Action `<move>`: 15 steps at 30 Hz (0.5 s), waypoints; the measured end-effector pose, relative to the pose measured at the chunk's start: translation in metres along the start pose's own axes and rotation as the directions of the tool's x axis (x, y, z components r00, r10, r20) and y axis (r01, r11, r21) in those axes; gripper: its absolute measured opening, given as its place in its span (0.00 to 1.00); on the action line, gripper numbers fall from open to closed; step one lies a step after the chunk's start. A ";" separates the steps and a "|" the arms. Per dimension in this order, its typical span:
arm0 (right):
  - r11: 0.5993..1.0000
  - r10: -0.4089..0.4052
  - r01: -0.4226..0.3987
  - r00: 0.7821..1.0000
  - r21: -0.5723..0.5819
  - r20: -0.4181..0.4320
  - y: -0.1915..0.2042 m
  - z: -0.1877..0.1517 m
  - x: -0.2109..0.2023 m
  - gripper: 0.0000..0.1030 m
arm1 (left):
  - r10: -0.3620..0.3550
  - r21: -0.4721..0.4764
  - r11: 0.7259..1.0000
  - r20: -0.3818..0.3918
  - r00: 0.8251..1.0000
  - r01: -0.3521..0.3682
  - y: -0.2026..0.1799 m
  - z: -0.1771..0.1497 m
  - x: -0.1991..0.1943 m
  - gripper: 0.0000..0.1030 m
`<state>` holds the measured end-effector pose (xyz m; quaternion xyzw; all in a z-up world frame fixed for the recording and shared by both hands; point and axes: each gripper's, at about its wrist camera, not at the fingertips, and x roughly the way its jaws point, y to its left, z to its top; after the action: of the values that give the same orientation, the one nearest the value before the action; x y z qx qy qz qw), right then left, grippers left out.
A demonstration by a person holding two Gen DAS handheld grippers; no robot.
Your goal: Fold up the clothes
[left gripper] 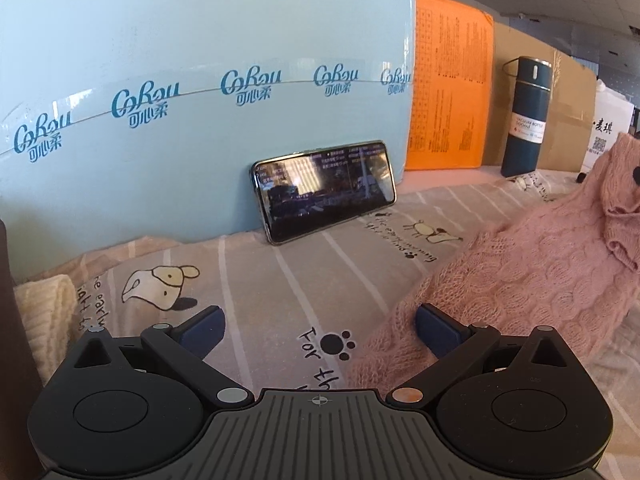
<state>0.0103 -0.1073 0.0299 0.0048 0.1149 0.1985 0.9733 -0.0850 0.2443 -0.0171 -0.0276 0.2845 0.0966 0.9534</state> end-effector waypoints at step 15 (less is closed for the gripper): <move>0.785 0.336 -0.220 0.937 -0.579 0.100 0.211 -0.045 -0.054 0.19 | 0.054 -0.173 0.985 0.210 0.976 -0.017 0.032 0.023 -0.056 0.99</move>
<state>-0.1299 0.0647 0.0102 -0.2439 -0.0473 0.3635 0.8979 -0.1250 0.2691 0.0329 -0.0933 0.1716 0.1402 0.9707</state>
